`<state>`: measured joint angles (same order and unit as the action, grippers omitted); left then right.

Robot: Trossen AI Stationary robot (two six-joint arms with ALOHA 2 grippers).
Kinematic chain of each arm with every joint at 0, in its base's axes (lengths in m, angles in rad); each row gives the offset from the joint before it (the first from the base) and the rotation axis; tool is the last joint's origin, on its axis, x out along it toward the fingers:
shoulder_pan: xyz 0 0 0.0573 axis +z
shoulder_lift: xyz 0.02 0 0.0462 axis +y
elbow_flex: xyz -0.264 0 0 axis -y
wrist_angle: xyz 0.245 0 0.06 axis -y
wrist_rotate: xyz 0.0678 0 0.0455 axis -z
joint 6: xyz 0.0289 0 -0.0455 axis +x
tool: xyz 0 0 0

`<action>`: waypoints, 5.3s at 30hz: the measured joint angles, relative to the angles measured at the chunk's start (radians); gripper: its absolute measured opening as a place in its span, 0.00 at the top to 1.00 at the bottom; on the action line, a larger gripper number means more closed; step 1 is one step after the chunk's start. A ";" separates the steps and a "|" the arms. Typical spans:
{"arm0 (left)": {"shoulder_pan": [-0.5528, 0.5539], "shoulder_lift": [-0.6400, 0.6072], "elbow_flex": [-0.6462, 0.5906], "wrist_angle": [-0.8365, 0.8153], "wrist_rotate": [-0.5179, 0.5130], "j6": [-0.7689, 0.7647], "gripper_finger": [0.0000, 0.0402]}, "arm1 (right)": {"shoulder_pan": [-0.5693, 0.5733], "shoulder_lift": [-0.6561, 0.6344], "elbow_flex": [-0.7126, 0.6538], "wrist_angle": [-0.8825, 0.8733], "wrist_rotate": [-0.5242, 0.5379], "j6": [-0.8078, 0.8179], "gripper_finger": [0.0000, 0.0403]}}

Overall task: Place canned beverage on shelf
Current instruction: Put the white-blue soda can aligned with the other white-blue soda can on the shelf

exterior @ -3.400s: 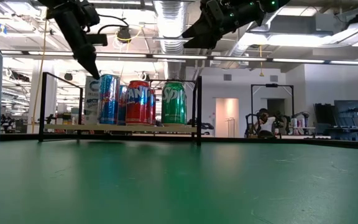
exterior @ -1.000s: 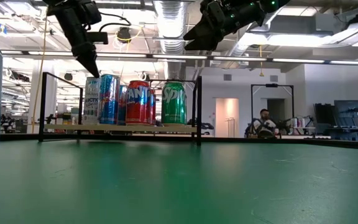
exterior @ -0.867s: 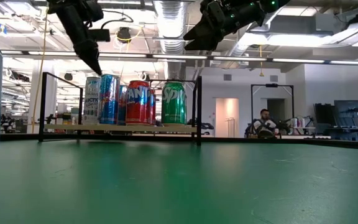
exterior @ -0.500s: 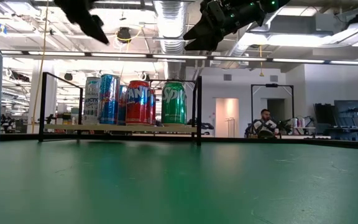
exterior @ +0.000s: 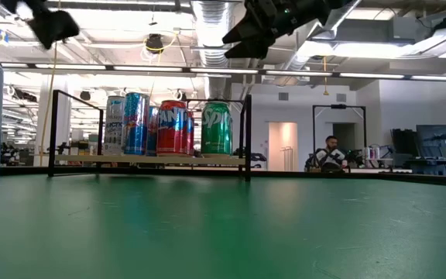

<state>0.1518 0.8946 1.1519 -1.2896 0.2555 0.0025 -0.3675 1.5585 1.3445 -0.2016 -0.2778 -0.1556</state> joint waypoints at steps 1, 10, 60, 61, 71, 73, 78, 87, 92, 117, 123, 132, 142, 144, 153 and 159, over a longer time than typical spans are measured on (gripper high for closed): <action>-0.034 -0.001 -0.014 -0.012 -0.008 -0.028 0.26 | 0.007 0.000 0.000 0.000 0.013 0.000 0.12; -0.237 0.004 -0.119 -0.042 -0.083 -0.142 0.27 | 0.030 0.000 0.000 0.014 0.072 -0.002 0.12; -0.520 0.006 -0.219 -0.046 -0.235 -0.214 0.42 | 0.025 0.000 0.000 0.032 0.124 0.023 0.12; -0.520 0.006 -0.218 -0.045 -0.237 -0.197 0.42 | 0.025 0.000 0.000 0.032 0.124 0.020 0.12; -0.383 0.102 -0.045 0.038 -0.318 0.114 0.42 | 0.025 0.000 0.000 0.028 0.121 -0.061 0.12; -0.338 0.136 0.011 0.010 -0.324 0.193 0.42 | 0.025 0.000 0.000 0.018 0.097 -0.065 0.12; -0.188 0.214 0.113 -0.083 -0.397 0.382 0.42 | 0.017 0.000 0.000 -0.024 -0.047 -0.126 0.12; 0.151 0.253 0.117 -0.082 -0.412 0.645 0.42 | 0.012 0.000 0.000 -0.056 -0.153 -0.199 0.12; 0.270 0.254 0.117 -0.081 -0.273 0.665 0.42 | 0.006 0.022 0.002 -0.027 -0.164 -0.202 0.12; -0.058 0.251 0.242 0.097 -0.164 0.646 0.42 | 0.176 0.434 0.038 0.777 -0.371 0.215 0.12; -0.079 0.254 0.242 0.125 -0.186 0.651 0.42 | 0.191 0.480 0.094 0.752 -0.378 0.235 0.12; -0.124 0.253 0.242 0.186 -0.179 0.656 0.42 | 0.226 0.543 0.146 0.729 -0.320 0.224 0.11; -0.163 0.253 0.242 0.208 -0.174 0.690 0.42 | 0.251 0.557 0.159 0.711 -0.322 0.178 0.11; -0.166 0.253 0.242 0.208 -0.192 0.691 0.42 | 0.250 0.557 0.159 0.706 -0.322 0.180 0.12; -0.166 0.253 0.242 0.200 -0.250 0.673 0.42 | 0.240 0.556 0.158 0.657 -0.292 0.150 0.27; -0.167 0.253 0.242 0.205 -0.304 0.583 0.37 | 0.215 0.554 0.158 0.649 -0.313 0.125 0.32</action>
<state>-0.0151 1.1481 1.3937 -1.0847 -0.0488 0.5855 -0.1520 2.1128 1.5024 0.4477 -0.5911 -0.0311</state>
